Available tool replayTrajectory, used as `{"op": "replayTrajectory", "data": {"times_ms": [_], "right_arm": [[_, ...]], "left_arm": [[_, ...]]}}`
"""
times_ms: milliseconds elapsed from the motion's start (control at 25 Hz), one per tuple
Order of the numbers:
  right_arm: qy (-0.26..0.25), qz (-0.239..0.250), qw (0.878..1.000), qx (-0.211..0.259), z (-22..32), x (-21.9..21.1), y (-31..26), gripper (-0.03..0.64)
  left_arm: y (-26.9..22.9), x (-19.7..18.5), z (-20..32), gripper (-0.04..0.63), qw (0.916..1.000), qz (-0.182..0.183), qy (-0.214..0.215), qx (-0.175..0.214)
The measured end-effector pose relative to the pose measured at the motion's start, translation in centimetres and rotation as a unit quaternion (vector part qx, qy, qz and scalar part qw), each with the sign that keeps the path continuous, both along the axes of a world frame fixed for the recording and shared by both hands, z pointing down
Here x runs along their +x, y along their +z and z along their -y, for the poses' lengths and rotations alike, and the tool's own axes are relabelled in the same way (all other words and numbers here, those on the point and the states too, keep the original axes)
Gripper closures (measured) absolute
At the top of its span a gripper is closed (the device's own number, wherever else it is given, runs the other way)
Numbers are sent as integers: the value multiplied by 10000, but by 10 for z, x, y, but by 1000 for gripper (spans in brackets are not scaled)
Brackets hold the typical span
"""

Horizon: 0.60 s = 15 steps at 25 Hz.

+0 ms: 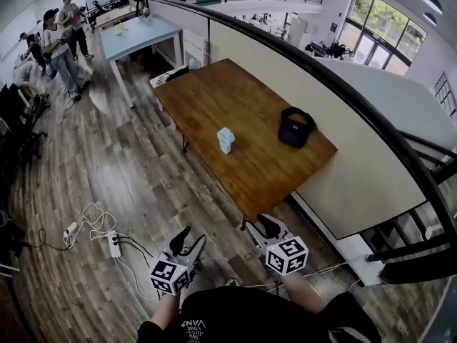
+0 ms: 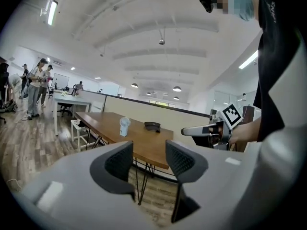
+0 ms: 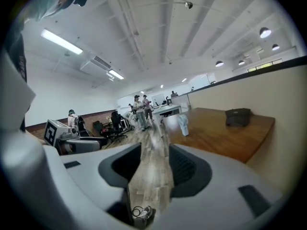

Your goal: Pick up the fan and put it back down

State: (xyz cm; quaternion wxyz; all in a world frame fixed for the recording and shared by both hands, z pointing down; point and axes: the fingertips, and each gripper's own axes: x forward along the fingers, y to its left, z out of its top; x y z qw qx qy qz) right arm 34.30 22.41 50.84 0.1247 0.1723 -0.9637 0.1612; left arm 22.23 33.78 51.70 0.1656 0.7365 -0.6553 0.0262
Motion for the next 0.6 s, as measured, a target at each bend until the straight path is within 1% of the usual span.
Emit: {"op": "replayTrajectory", "data": {"times_ms": [40,80,280,440,600], "right_arm": [[37,-23,10000,-19,0,-2,2,434],[77,-50,10000,-37,0,-5,4,420],[391,-191,9990,-128,14,-29,13,407],[638,-303,9974,-136,25,-60,13,400],[1016,-327,9942,-128,40,-91,12,396]], "left_arm": [[2,-2,2,396,10000,-27,42,-25],[4,-5,5,396,10000,-46,80,-31],[7,-31,20,394,9993,-126,348,18],[7,-69,26,375,9980,-99,620,-49],[8,-109,33,365,9957,-52,918,-97]]}}
